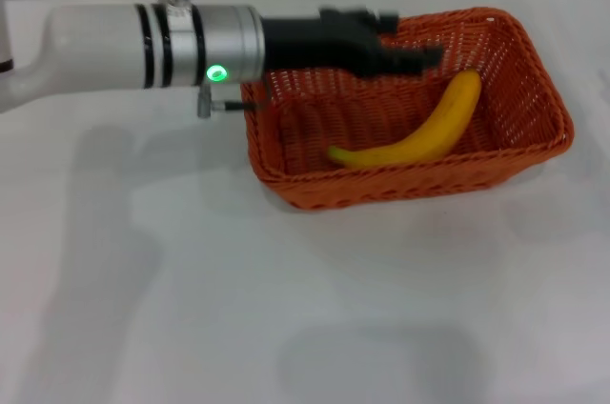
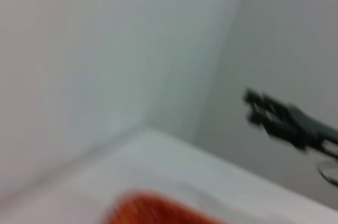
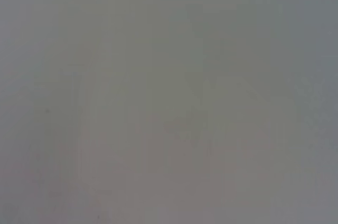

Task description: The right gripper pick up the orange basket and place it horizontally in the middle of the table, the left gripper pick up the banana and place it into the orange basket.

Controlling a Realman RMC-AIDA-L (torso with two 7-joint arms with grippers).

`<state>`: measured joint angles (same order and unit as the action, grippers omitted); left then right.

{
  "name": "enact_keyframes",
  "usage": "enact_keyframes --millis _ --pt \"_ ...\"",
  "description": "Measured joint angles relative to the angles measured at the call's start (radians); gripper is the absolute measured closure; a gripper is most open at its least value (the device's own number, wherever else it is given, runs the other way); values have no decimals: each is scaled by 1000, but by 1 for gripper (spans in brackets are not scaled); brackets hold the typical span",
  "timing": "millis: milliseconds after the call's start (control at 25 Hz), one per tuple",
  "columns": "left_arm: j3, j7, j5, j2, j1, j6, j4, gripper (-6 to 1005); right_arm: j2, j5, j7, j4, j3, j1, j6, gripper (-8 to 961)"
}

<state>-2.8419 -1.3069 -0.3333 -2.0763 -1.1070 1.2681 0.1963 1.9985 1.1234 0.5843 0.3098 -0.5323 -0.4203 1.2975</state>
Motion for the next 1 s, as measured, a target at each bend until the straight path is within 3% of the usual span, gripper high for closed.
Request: enact_keyframes --millis 160,360,640,800,1000 --pt "0 241 -235 -1 67 4 17 104 0 -1 0 0 0 3 -6 94" --pt "-1 651 -615 -7 197 34 -30 106 1 -1 0 -2 0 4 -14 94" --pt "1 1278 -1077 -8 384 137 -274 107 2 -1 0 -8 1 9 -23 94" --pt "5 1443 -1200 -10 466 181 -375 106 3 -1 0 -9 3 11 -38 93" --pt "28 1490 -1276 -14 569 178 -431 106 5 -2 -4 -10 37 15 -48 93"
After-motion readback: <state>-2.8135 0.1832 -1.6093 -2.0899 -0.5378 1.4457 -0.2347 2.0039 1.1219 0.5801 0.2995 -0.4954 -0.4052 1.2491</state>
